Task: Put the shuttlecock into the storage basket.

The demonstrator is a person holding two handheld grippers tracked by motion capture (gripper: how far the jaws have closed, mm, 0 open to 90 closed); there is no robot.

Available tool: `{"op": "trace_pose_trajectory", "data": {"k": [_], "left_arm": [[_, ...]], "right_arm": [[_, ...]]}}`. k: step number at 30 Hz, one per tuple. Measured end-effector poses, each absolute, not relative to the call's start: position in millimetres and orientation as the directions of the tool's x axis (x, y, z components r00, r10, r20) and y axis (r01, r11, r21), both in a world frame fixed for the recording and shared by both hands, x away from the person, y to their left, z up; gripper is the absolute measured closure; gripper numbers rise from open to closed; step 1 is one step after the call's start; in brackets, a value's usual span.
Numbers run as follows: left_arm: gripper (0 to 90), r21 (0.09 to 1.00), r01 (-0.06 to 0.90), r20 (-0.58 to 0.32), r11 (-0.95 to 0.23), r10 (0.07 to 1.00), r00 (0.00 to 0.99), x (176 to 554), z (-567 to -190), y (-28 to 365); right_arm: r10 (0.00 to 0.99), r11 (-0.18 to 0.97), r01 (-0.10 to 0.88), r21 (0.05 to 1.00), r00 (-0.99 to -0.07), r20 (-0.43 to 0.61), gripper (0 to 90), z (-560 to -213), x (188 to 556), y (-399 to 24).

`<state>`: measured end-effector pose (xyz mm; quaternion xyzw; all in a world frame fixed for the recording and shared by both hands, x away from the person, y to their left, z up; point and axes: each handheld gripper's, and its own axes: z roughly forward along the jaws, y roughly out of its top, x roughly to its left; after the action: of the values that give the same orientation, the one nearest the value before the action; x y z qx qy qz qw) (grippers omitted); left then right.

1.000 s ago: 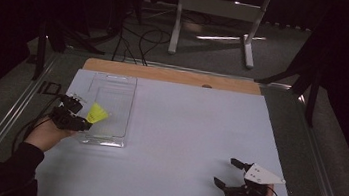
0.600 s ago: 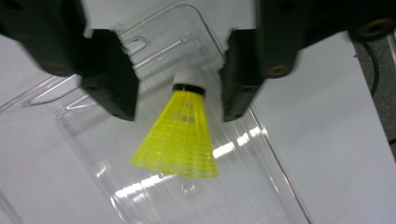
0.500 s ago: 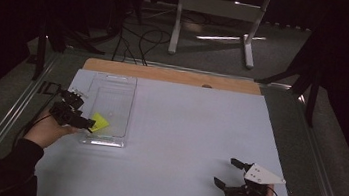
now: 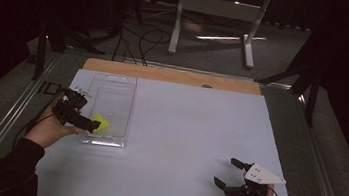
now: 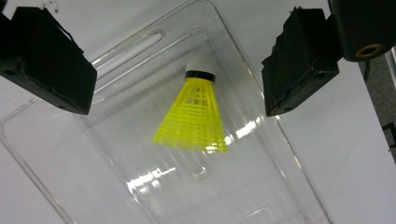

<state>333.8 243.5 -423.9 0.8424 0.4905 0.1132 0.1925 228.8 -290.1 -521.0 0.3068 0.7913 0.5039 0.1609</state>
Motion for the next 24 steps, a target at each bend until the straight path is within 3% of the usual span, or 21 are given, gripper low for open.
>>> {"op": "trace_pose_trajectory", "data": {"k": [7, 24], "left_arm": [[0.8, 0.435, 0.777, -0.017, -0.456, 0.858, 0.513, 336.2, -420.8, 239.5], [0.1, 0.51, 0.691, -0.014, -0.513, 0.798, 0.603, 342.4, -410.2, 218.3]], "right_arm": [[0.649, 0.304, 0.326, 0.895, -0.759, 0.056, 8.8, -521.0, 228.7, -290.2], [0.65, 0.303, 0.33, 0.894, -0.758, 0.059, 8.8, -521.7, 229.2, -290.4]]}}
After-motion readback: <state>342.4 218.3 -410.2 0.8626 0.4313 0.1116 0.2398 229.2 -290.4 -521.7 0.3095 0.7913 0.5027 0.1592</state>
